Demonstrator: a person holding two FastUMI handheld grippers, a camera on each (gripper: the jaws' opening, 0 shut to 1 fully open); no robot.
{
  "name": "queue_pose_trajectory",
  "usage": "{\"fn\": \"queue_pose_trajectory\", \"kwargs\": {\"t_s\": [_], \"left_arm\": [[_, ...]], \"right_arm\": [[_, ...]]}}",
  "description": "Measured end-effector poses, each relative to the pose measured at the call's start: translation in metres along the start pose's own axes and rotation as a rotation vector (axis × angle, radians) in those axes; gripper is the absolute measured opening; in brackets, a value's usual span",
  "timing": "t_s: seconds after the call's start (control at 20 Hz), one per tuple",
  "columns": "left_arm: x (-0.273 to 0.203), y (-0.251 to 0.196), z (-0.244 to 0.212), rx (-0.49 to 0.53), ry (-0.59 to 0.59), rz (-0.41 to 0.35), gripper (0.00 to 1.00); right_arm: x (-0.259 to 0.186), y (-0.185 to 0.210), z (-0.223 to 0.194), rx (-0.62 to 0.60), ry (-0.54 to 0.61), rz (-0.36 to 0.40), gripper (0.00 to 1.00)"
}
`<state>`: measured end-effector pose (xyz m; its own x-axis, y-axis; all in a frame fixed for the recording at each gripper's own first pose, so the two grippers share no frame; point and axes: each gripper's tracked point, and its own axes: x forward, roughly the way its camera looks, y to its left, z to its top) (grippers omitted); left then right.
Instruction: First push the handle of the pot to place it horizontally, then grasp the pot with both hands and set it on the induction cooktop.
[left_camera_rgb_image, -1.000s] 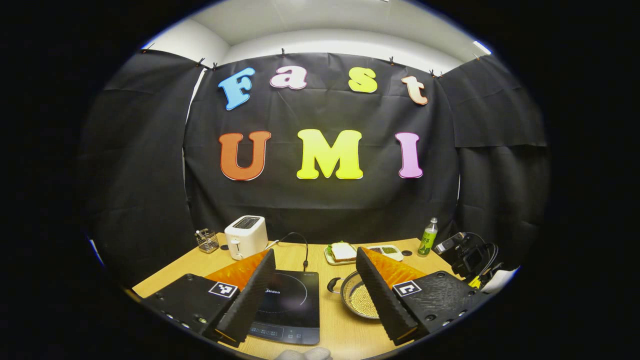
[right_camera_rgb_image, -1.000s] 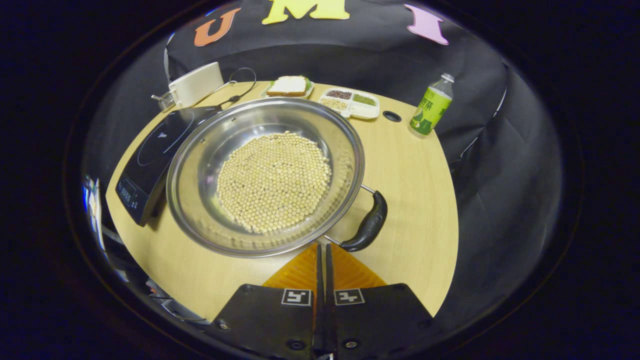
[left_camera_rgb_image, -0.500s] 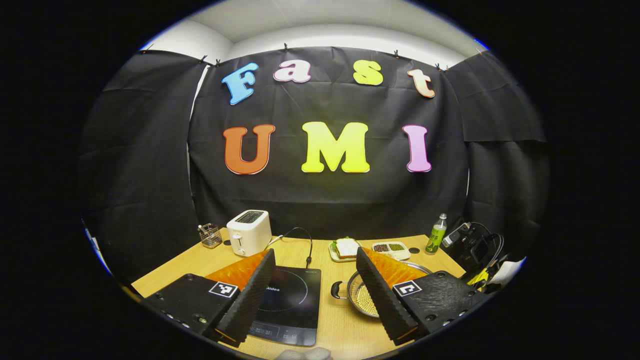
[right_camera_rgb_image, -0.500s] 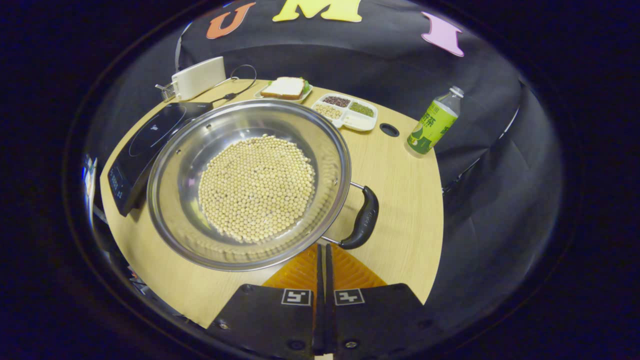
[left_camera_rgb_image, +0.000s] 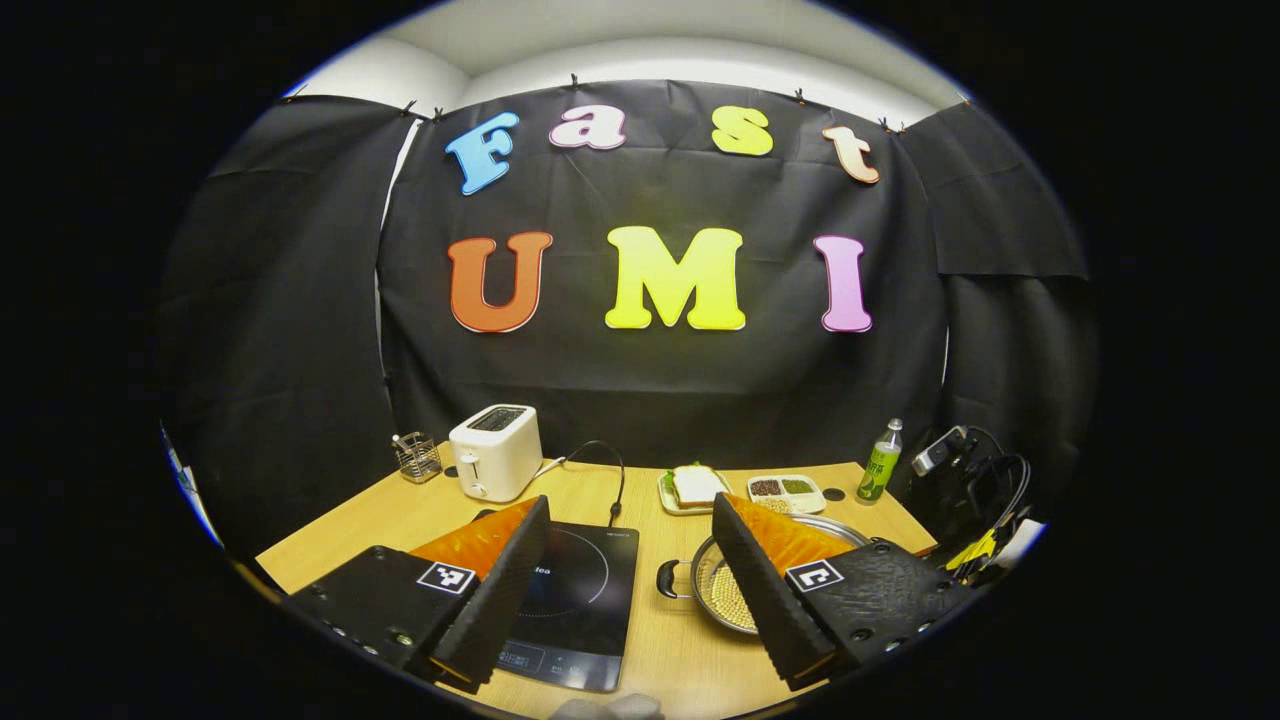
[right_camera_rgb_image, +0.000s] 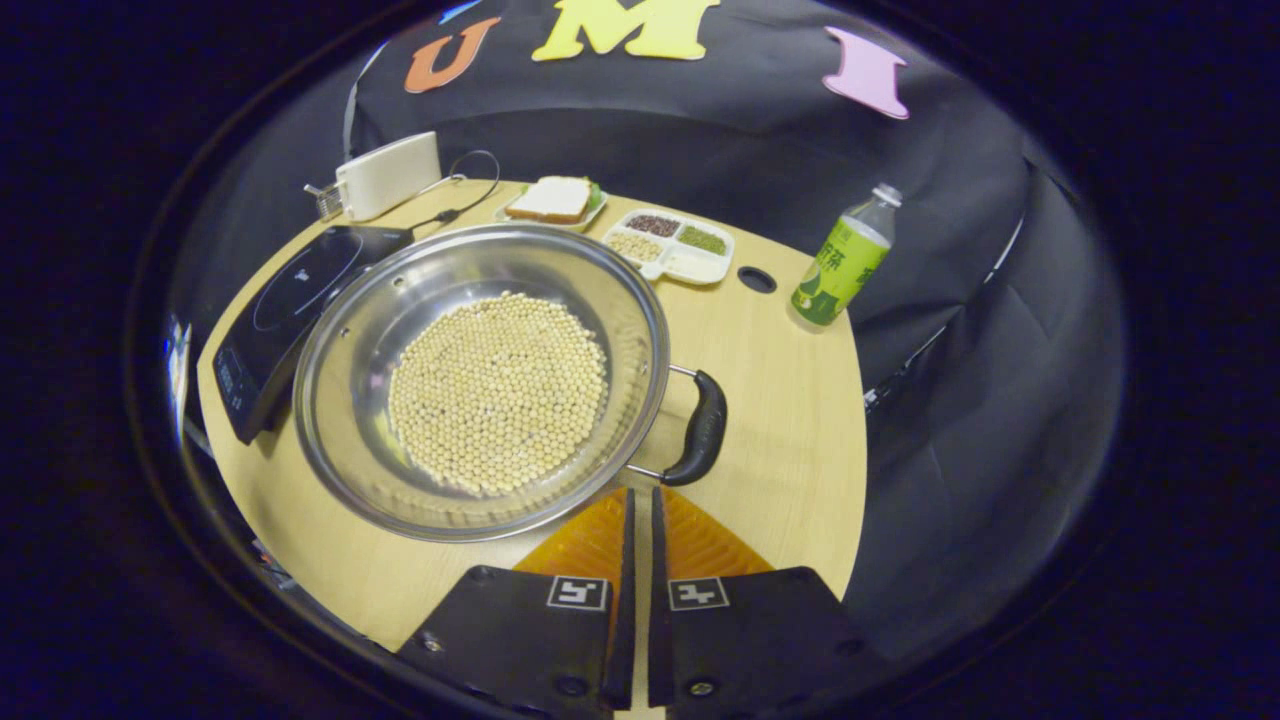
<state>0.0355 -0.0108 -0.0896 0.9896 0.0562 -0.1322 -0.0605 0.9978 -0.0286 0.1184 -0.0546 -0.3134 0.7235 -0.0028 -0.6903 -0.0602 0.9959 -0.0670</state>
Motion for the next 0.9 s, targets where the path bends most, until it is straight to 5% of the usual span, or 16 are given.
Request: {"fn": "queue_pose_trajectory", "kwargs": {"t_s": [0.2,0.3,0.4,0.6,0.9], "left_arm": [[-0.003,-0.002,-0.01,0.027,0.009,-0.028,0.97],[-0.003,-0.005,-0.018,0.051,0.016,-0.046,0.97],[-0.003,-0.01,-0.03,0.07,0.033,-0.072,0.96],[0.005,-0.02,-0.054,0.08,0.069,-0.111,0.97],[0.041,-0.032,-0.105,0.05,0.195,-0.116,0.97]], "right_arm": [[-0.031,-0.002,-0.007,0.068,-0.06,-0.017,0.29],[-0.046,0.002,-0.009,0.108,-0.093,-0.013,0.63],[-0.059,0.007,-0.014,0.143,-0.121,-0.014,0.76],[-0.073,0.013,-0.014,0.194,-0.167,-0.016,0.84],[-0.063,0.016,-0.003,0.227,-0.165,0.011,0.84]]}}
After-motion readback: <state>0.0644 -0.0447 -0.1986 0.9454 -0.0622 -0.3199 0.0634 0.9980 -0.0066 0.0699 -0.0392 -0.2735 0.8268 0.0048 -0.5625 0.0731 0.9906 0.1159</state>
